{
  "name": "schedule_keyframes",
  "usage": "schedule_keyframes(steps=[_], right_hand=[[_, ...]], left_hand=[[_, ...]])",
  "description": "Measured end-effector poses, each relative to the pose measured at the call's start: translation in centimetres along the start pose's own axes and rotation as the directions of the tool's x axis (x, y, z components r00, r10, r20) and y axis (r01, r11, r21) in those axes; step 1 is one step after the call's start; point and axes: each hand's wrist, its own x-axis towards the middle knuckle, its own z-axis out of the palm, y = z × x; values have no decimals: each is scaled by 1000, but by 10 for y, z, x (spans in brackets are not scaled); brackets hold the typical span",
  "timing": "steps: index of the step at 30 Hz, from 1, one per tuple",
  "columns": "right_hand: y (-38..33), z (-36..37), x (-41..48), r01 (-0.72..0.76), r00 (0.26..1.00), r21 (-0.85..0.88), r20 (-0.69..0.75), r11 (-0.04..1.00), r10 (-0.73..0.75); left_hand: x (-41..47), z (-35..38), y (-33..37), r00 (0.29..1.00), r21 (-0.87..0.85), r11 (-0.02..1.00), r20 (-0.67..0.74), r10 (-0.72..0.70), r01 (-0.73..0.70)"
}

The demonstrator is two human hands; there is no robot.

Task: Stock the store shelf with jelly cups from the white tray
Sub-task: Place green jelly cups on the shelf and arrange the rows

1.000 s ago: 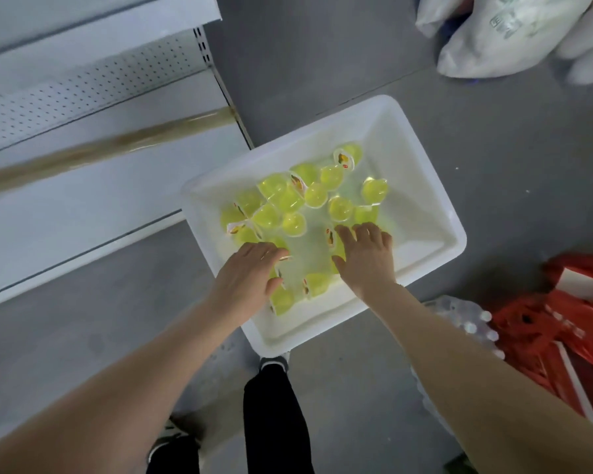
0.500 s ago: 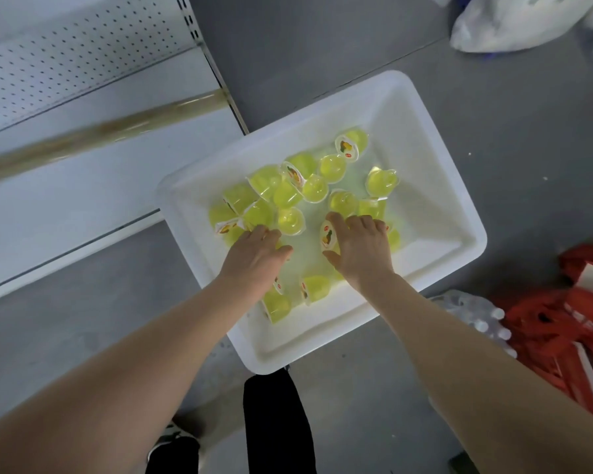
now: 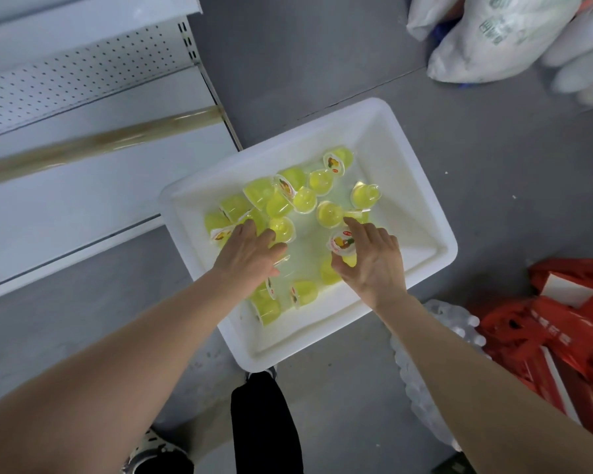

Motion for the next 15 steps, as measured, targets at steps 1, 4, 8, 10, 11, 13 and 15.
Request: schedule_keyframes(steps=[1,4,8,10,11,13,15], right_hand=[[-4,-6,0,-12,1000,6,-8,1000,12],[-22,-29,1,-31,999,16,-22,999,32],[-59,-67,2,1,999,25,-33,1000,0],[-83,-88,1,39,998,29,-53,999,-38],[-96,-99,1,61,996,30,-70,998,-59],[-125,-122,-1,113,987,27,-114,993,-109],[-153,-143,-2,165,974,17,-158,986,-160]], left_hand=[[-6,-4,-1,997,-60,998,-75,-9,5],[-29,-25,2,981,-311,949,-166,-101,45],[-68,-63,8,930,-784,572,21,-367,243],[-93,-80,4,890,-884,358,126,-437,301],[-108,-88,1,883,-910,289,145,-446,296],[-143,-101,-8,884,-945,210,135,-447,250],[-174,-112,-16,895,-959,199,97,-436,201]])
